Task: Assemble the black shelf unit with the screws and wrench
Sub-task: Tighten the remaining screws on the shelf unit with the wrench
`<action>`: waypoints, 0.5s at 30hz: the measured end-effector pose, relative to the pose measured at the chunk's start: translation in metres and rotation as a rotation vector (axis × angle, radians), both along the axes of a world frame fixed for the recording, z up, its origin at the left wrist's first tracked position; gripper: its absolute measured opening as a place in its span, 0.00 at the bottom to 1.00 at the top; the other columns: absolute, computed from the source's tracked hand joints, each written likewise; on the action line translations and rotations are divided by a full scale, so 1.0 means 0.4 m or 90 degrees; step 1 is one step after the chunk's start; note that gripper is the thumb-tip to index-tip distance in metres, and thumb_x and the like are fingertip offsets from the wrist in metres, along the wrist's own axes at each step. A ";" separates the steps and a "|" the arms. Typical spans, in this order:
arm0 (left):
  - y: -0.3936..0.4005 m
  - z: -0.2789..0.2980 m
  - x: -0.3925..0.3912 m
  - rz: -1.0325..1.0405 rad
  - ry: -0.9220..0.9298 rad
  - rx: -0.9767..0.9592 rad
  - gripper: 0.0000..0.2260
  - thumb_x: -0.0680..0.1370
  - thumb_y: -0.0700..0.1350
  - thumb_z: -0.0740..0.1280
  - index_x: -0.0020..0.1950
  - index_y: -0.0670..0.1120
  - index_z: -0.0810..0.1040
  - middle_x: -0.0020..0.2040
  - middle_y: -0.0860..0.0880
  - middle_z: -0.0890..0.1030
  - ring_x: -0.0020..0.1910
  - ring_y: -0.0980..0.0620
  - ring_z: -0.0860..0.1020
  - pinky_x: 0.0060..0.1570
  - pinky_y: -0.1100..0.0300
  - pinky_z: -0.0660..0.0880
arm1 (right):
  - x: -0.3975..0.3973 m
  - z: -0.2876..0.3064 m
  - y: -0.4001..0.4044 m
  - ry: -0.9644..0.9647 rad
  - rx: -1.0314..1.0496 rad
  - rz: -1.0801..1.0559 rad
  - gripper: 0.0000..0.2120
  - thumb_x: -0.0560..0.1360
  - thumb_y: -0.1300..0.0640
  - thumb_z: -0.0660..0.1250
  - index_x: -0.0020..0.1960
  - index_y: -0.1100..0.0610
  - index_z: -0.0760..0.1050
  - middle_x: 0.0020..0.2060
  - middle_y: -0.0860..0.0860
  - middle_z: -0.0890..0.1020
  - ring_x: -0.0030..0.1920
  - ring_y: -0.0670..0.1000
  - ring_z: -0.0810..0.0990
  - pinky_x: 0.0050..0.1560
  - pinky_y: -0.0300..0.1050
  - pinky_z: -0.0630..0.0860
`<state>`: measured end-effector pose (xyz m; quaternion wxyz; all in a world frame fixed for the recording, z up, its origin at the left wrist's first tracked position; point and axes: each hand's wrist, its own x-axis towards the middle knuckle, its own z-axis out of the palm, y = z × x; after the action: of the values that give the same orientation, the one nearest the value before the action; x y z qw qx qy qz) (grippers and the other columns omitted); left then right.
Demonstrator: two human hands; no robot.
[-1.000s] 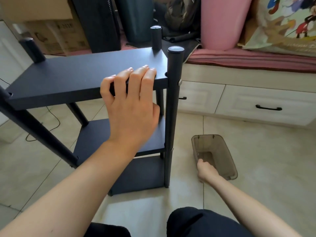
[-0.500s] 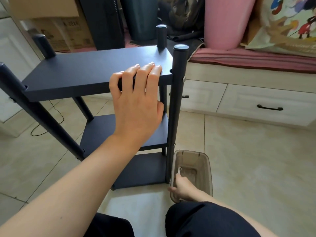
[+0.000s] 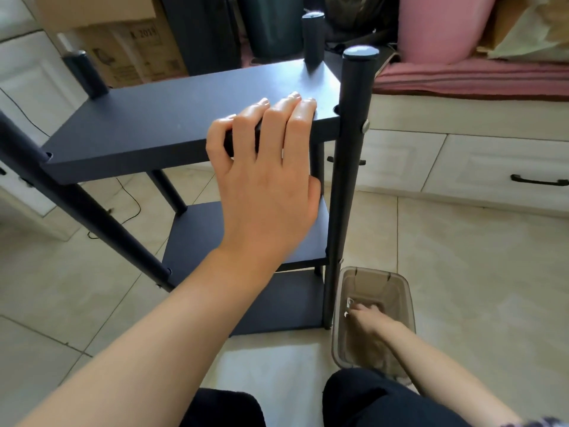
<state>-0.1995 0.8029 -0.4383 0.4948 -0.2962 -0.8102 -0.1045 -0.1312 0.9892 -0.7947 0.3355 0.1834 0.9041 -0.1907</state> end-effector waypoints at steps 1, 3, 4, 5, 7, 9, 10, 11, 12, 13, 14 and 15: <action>0.001 0.000 0.000 0.000 0.002 0.003 0.23 0.70 0.37 0.65 0.65 0.42 0.79 0.63 0.45 0.81 0.62 0.41 0.78 0.61 0.46 0.67 | -0.005 -0.011 -0.003 -0.009 0.005 0.001 0.27 0.83 0.58 0.56 0.80 0.48 0.54 0.79 0.58 0.55 0.77 0.62 0.58 0.75 0.59 0.61; 0.005 0.001 -0.001 0.002 0.002 0.008 0.23 0.70 0.37 0.65 0.65 0.42 0.80 0.63 0.45 0.81 0.61 0.41 0.78 0.61 0.46 0.67 | -0.013 -0.031 -0.008 -0.022 0.019 0.014 0.28 0.83 0.56 0.56 0.81 0.47 0.51 0.79 0.60 0.53 0.77 0.63 0.58 0.75 0.60 0.61; 0.006 0.002 -0.001 0.005 -0.001 0.008 0.23 0.69 0.37 0.65 0.65 0.42 0.80 0.63 0.45 0.81 0.61 0.41 0.78 0.61 0.46 0.67 | -0.016 -0.039 -0.012 -0.022 0.023 0.017 0.29 0.83 0.56 0.57 0.81 0.47 0.50 0.79 0.60 0.52 0.77 0.63 0.58 0.75 0.59 0.61; 0.007 0.002 -0.001 0.009 -0.003 0.009 0.23 0.69 0.37 0.65 0.65 0.42 0.80 0.63 0.45 0.81 0.61 0.41 0.78 0.61 0.46 0.67 | -0.017 -0.044 -0.014 -0.024 0.029 0.020 0.29 0.83 0.56 0.57 0.81 0.47 0.50 0.79 0.60 0.53 0.77 0.63 0.58 0.75 0.59 0.61; 0.006 0.003 -0.001 0.011 -0.002 0.009 0.23 0.69 0.37 0.66 0.65 0.42 0.80 0.62 0.46 0.81 0.62 0.41 0.78 0.61 0.46 0.67 | -0.010 -0.048 -0.019 -0.015 0.036 0.026 0.28 0.83 0.57 0.56 0.81 0.48 0.51 0.79 0.60 0.55 0.76 0.63 0.60 0.74 0.57 0.63; 0.005 0.003 0.000 0.012 -0.004 0.005 0.23 0.69 0.37 0.66 0.65 0.42 0.79 0.63 0.46 0.81 0.62 0.41 0.78 0.61 0.46 0.67 | 0.007 -0.050 -0.027 0.024 0.045 0.055 0.27 0.82 0.61 0.56 0.80 0.53 0.55 0.77 0.59 0.59 0.74 0.61 0.64 0.72 0.55 0.66; 0.004 0.003 0.000 0.013 -0.005 0.005 0.24 0.69 0.37 0.66 0.65 0.43 0.79 0.63 0.46 0.81 0.62 0.41 0.78 0.61 0.46 0.67 | 0.015 -0.056 -0.032 0.046 0.046 0.070 0.26 0.81 0.63 0.58 0.78 0.56 0.59 0.77 0.59 0.61 0.73 0.61 0.66 0.71 0.53 0.68; 0.004 0.003 0.001 0.015 -0.005 0.006 0.24 0.69 0.37 0.66 0.65 0.43 0.79 0.63 0.46 0.80 0.62 0.41 0.78 0.61 0.46 0.67 | 0.023 -0.059 -0.035 0.057 0.054 0.096 0.24 0.81 0.64 0.59 0.76 0.59 0.62 0.76 0.60 0.63 0.72 0.61 0.66 0.70 0.52 0.69; 0.004 0.003 0.002 0.017 -0.006 0.006 0.24 0.69 0.37 0.66 0.66 0.43 0.79 0.63 0.46 0.80 0.62 0.41 0.78 0.61 0.46 0.66 | 0.032 -0.064 -0.037 0.062 0.054 0.125 0.22 0.81 0.63 0.59 0.74 0.61 0.65 0.75 0.60 0.63 0.72 0.61 0.66 0.70 0.52 0.69; 0.005 0.003 0.003 0.020 -0.007 0.005 0.24 0.69 0.38 0.67 0.66 0.43 0.79 0.63 0.46 0.80 0.62 0.41 0.77 0.62 0.46 0.66 | 0.040 -0.064 -0.042 0.066 0.035 0.129 0.20 0.82 0.62 0.58 0.73 0.61 0.67 0.75 0.60 0.64 0.73 0.61 0.65 0.71 0.52 0.67; 0.005 0.004 0.004 0.020 -0.007 0.005 0.24 0.69 0.38 0.67 0.66 0.43 0.79 0.63 0.46 0.80 0.62 0.41 0.77 0.62 0.46 0.66 | 0.046 -0.068 -0.040 0.082 0.042 0.141 0.20 0.82 0.61 0.58 0.73 0.61 0.67 0.75 0.60 0.64 0.73 0.60 0.65 0.72 0.51 0.66; 0.005 0.004 0.004 0.019 -0.008 0.004 0.24 0.68 0.38 0.67 0.66 0.43 0.79 0.63 0.46 0.80 0.62 0.41 0.77 0.62 0.47 0.66 | 0.052 -0.070 -0.035 0.093 0.052 0.145 0.20 0.82 0.61 0.58 0.74 0.60 0.66 0.75 0.61 0.64 0.73 0.60 0.66 0.72 0.50 0.66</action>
<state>-0.1977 0.8047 -0.4366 0.4920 -0.2821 -0.8173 -0.1016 -0.1105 0.9753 -0.8228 0.2809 0.0784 0.9480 -0.1273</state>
